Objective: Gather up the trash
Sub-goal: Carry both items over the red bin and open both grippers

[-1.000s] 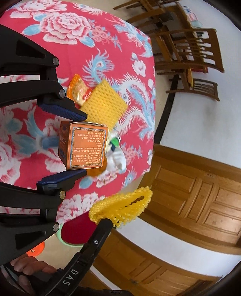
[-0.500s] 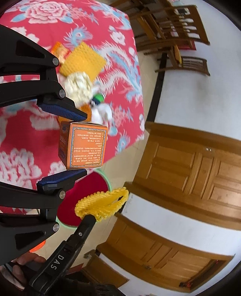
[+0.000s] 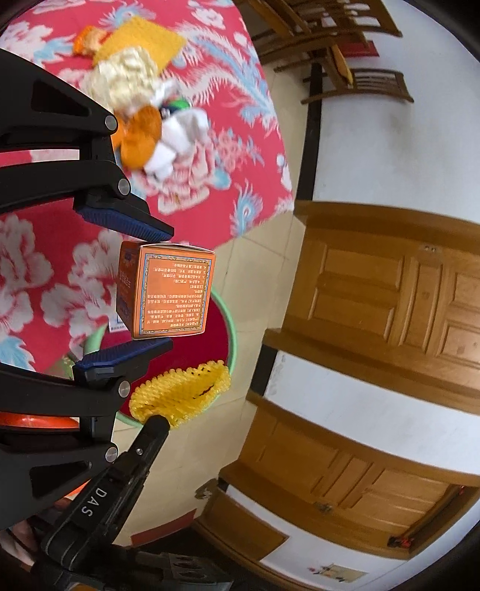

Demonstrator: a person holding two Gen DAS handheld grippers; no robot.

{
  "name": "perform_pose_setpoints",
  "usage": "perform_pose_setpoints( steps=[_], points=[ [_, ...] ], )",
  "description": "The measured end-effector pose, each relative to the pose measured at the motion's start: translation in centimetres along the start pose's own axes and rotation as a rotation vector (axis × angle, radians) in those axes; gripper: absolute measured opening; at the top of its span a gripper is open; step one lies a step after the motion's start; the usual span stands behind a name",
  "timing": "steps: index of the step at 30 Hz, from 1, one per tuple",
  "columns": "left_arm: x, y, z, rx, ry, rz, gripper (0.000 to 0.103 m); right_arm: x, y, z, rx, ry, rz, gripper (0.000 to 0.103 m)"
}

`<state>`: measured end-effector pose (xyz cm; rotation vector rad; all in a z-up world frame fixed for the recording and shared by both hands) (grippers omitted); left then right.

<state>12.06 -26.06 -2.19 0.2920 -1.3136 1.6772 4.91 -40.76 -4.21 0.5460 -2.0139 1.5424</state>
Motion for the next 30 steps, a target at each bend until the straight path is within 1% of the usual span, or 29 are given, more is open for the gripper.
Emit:
perform_pose_setpoints(
  steps=[6, 13, 19, 21, 22, 23, 26, 30],
  points=[
    [-3.1, 0.6, 2.1, -0.026, 0.017, -0.041, 0.054, -1.0, 0.8, 2.8, -0.038, 0.04, -0.028, 0.012],
    [-6.6, 1.3, 3.0, -0.033, 0.023, -0.097, 0.055, -2.3, 2.1, 5.0, -0.069, 0.067, -0.067, 0.014],
    [-8.1, 1.5, 3.6, -0.049, 0.02, -0.119, 0.057, -3.1, 2.9, 6.6, -0.093, 0.081, -0.093, 0.017],
    [-8.3, 1.4, 3.7, -0.049, 0.02, -0.123, 0.062, -3.3, 2.9, 6.9, -0.1, 0.081, -0.097, 0.017],
    [-8.3, 1.4, 3.7, -0.049, 0.019, -0.121, 0.065, -3.4, 2.8, 6.9, -0.103, 0.079, -0.096, 0.019],
    [-8.3, 1.4, 3.7, -0.049, 0.015, -0.117, 0.066, -3.4, 2.8, 7.0, -0.107, 0.079, -0.096, 0.024],
    [-8.1, 1.3, 3.6, -0.051, 0.011, -0.115, 0.066, -3.4, 2.8, 7.3, -0.115, 0.071, -0.091, 0.033],
    [-7.7, 1.1, 3.3, -0.037, 0.012, -0.109, 0.066, -3.3, 2.7, 7.2, -0.113, 0.072, -0.086, 0.035]
  ],
)
Point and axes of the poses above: each gripper's, at about its wrist camera, not at the fingertips, and x roughly against the way its jaws point, z to its right, y to its underside, the point moved 7 cm from there along -x, roughly the way its jaws point, and after that the axes turned 15 degrees about x, right-handed, at the moved point
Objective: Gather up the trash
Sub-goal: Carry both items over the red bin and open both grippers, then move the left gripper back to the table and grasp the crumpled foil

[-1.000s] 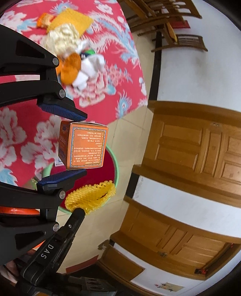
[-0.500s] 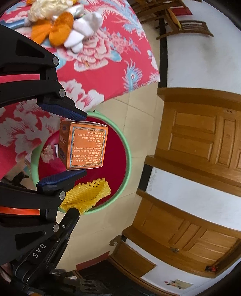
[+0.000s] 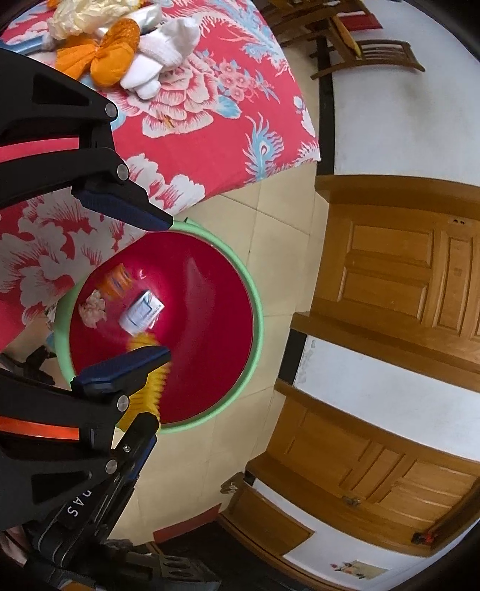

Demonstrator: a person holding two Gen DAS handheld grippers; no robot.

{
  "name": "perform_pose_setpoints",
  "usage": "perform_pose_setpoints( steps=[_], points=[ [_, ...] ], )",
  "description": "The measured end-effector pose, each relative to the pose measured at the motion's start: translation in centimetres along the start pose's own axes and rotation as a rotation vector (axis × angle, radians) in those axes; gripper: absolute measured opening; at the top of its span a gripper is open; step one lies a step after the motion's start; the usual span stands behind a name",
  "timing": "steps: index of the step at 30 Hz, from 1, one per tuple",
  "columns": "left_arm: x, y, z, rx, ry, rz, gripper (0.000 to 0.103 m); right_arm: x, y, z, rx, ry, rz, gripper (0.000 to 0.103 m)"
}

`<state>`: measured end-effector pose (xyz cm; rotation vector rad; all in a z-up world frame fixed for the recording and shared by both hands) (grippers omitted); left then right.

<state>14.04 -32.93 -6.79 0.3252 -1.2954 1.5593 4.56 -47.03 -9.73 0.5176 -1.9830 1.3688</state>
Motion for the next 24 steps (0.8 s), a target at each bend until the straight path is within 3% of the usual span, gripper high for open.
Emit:
perform_pose_setpoints(
  steps=[11, 20, 24],
  points=[
    [2.5, -0.4, -1.4, 0.036, 0.001, 0.031, 0.066, 1.4, -0.5, -1.0, 0.008, -0.007, 0.029, 0.041],
    [5.4, -0.3, -3.6, 0.074, -0.021, 0.067, 0.066, 3.0, -0.8, -3.8, 0.038, -0.041, 0.058, 0.054],
    [6.9, -0.4, -4.9, 0.093, -0.037, 0.087, 0.066, 3.4, -0.9, -5.6, 0.057, -0.065, 0.062, 0.054]
  ],
)
Point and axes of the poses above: each gripper's, at about its wrist camera, not at the fingertips, and x roughly against the way its jaws point, z to its right, y to its underside, the point moved 7 cm from there along -x, roughly the way its jaws point, and after that the axes turned 15 degrees about x, right-handed, at the moved point
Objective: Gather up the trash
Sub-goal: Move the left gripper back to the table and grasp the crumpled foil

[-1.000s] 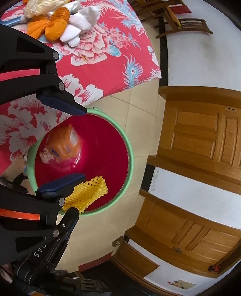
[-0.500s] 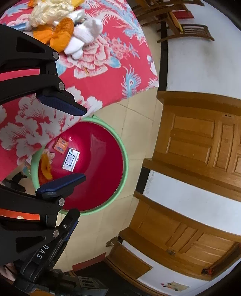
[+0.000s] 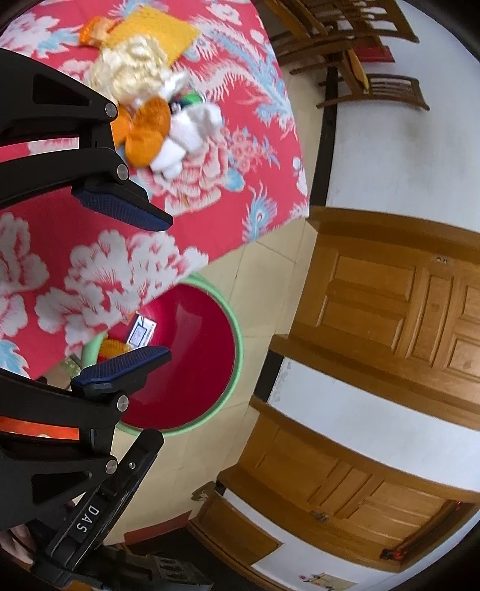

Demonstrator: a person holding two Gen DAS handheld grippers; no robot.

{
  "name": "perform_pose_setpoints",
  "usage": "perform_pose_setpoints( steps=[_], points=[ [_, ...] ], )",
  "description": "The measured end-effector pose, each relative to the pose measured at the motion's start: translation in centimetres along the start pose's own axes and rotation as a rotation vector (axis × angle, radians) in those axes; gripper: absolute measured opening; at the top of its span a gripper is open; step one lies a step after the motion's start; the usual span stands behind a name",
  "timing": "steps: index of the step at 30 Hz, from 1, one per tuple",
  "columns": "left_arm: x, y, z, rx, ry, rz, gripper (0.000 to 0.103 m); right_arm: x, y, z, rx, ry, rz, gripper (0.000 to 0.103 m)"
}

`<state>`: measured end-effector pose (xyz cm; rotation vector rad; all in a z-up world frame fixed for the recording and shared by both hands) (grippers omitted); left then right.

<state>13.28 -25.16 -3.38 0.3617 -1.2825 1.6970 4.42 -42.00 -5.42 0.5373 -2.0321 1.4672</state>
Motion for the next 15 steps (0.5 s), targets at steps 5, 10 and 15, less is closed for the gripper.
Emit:
perform_pose_setpoints(
  steps=[5, 10, 15],
  points=[
    [1.4, -0.4, -2.1, 0.03, -0.032, 0.025, 0.066, -0.2, 0.0, -1.7, 0.02, -0.026, -0.003, 0.055],
    [2.5, -0.8, -4.7, 0.071, -0.065, 0.046, 0.066, -0.5, 0.0, -3.4, 0.04, -0.047, -0.009, 0.056],
    [3.3, -1.1, -7.3, 0.105, -0.096, 0.063, 0.066, -1.1, -0.1, -4.7, 0.057, -0.065, -0.015, 0.057]
  ],
)
Point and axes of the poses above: each gripper's, at about its wrist camera, not at the fingertips, and x roughly against the way its jaws point, z to its right, y to its underside, the point moved 7 cm from there along -x, roughly the way its jaws point, and after that the axes turned 15 degrees about x, right-handed, at the moved point
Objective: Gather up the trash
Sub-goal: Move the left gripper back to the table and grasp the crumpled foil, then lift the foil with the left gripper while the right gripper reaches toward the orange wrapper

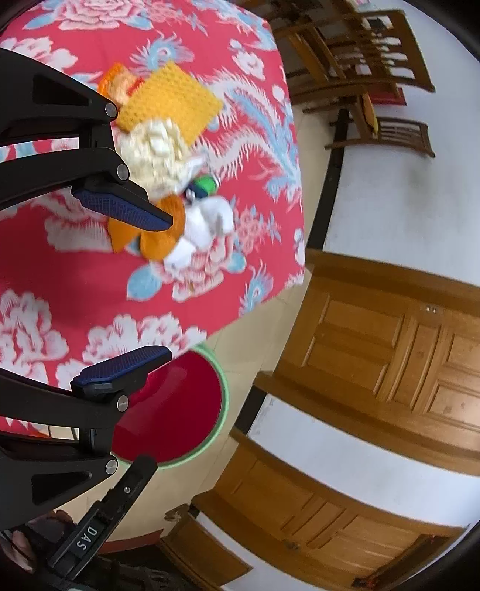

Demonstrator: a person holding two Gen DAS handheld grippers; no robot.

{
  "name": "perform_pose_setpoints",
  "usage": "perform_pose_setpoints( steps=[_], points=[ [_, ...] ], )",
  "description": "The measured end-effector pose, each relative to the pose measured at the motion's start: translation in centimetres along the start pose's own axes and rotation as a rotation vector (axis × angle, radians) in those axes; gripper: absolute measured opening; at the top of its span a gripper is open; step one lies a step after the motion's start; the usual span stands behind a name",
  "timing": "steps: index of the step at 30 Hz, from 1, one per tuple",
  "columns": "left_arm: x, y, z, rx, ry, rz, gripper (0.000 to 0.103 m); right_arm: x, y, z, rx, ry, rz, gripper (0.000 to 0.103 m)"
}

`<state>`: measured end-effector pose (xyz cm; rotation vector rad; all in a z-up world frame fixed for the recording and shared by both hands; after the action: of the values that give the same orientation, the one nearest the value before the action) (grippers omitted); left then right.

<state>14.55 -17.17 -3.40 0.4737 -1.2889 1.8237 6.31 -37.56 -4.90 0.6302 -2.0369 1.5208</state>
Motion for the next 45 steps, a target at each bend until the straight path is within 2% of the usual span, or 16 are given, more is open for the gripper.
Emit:
perform_pose_setpoints(
  steps=[9, 18, 34, 40, 45],
  points=[
    [0.8, -0.5, -4.6, 0.057, -0.074, 0.026, 0.066, -1.1, 0.3, -3.0, 0.038, -0.038, -0.018, 0.058],
    [-0.4, -0.6, -8.3, 0.112, -0.146, 0.016, 0.066, -2.5, 0.5, -4.9, 0.066, -0.06, -0.046, 0.058],
    [-3.3, 0.2, -8.8, 0.102, -0.159, -0.031, 0.066, -4.1, 1.3, -5.9, 0.08, -0.07, -0.089, 0.058],
    [-3.7, 0.4, -9.2, 0.109, -0.159, -0.037, 0.046, -4.5, 1.5, -6.1, 0.082, -0.071, -0.102, 0.058],
    [-3.3, 0.2, -9.4, 0.113, -0.146, -0.029, 0.042, -4.6, 1.6, -6.5, 0.089, -0.076, -0.106, 0.058]
  ],
)
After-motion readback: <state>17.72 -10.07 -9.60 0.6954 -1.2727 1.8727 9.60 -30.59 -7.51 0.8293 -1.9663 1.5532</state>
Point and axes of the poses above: each gripper's, at about its wrist camera, not at the fingertips, and x roughly against the way its jaws point, z to its right, y to its underside, the point moved 7 cm from there along -x, roughly the way its jaws point, and after that the axes turned 15 degrees about x, right-handed, at the moved point
